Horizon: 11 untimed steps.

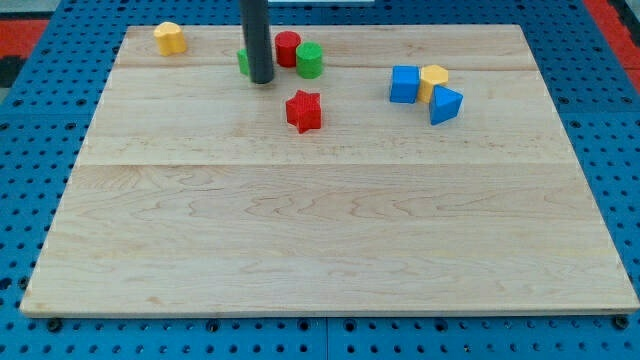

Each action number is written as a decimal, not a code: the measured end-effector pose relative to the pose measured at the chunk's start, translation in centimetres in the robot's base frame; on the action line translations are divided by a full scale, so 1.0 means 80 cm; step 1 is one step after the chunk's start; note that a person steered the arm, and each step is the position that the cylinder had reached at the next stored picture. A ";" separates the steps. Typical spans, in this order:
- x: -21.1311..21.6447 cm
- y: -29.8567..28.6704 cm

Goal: Push the green star into the green circle

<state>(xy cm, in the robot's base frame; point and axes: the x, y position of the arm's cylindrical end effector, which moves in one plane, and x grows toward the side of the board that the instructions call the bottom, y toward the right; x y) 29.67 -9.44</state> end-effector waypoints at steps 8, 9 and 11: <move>-0.002 0.052; -0.034 0.042; -0.041 0.183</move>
